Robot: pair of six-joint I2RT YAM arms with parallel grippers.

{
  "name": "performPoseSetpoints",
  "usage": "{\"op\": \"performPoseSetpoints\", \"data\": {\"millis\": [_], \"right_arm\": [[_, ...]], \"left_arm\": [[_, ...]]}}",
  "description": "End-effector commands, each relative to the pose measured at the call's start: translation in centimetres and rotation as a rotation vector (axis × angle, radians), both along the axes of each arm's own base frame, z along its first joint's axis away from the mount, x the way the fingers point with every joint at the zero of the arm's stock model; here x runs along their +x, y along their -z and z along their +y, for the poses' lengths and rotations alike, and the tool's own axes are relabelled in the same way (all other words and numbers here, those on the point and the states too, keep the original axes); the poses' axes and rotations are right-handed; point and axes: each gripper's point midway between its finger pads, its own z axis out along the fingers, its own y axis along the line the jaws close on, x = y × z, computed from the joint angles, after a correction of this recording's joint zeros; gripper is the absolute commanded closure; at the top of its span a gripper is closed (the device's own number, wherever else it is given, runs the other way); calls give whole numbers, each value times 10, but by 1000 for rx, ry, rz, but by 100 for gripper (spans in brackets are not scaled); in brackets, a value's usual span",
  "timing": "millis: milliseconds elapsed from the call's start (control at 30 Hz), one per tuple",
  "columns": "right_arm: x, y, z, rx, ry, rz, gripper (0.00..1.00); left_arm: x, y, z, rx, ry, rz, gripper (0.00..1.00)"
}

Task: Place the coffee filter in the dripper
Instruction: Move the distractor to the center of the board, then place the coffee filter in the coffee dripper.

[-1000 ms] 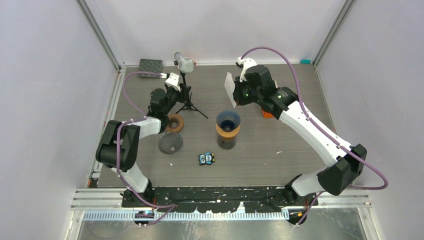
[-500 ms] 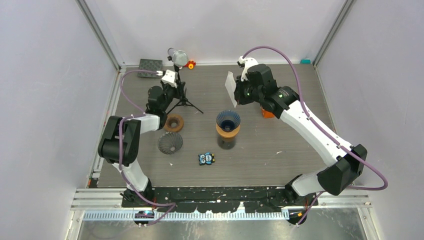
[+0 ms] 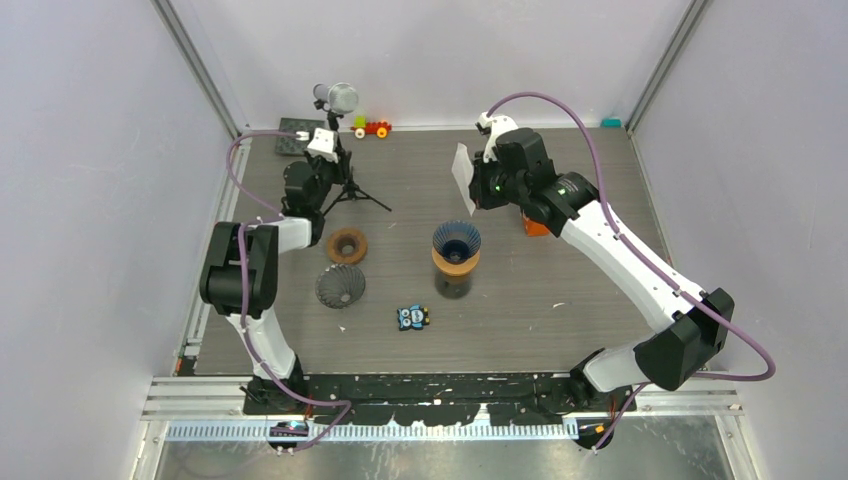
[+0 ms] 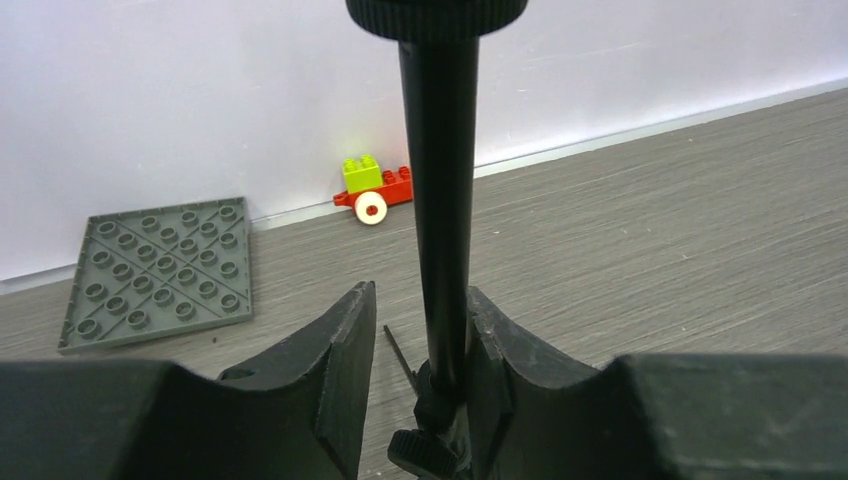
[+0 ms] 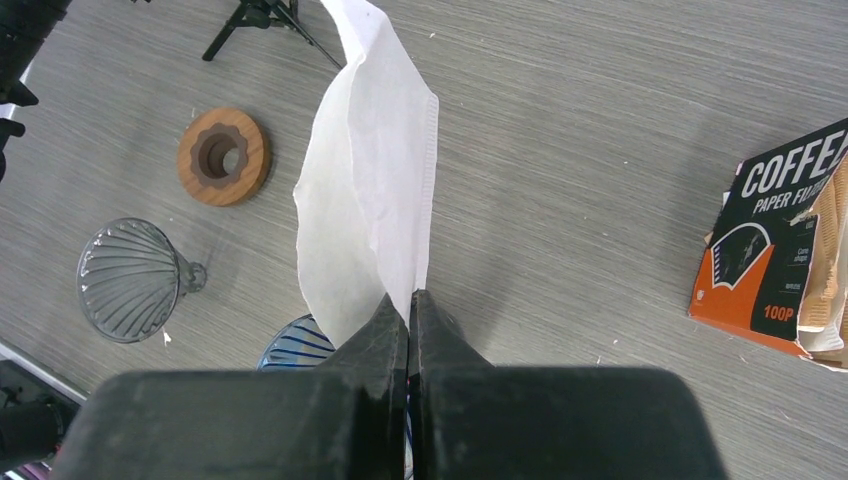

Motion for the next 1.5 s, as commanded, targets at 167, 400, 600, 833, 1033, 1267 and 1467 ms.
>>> {"op": "performPoseSetpoints", "data": {"millis": [167, 400, 600, 833, 1033, 1267, 1467], "right_arm": [[0, -16, 6, 58, -22, -28, 100], [-1, -18, 7, 61, -28, -29, 100], [0, -20, 6, 63, -21, -35, 100], [2, -26, 8, 88, 2, -21, 99], [7, -29, 12, 109, 50, -7, 99], [9, -28, 27, 128, 105, 22, 99], [4, -27, 29, 184, 130, 53, 99]], "left_arm": [[0, -11, 14, 38, -37, -24, 48], [-22, -50, 15, 22, -32, -78, 29], [-54, -70, 20, 16, -39, -61, 16], [-129, -55, 2, -83, 76, 147, 14], [-199, -68, -47, -213, 366, 245, 25], [-223, -72, -121, -156, 507, 370, 31], [-233, -87, -163, -66, 551, 397, 31]]}}
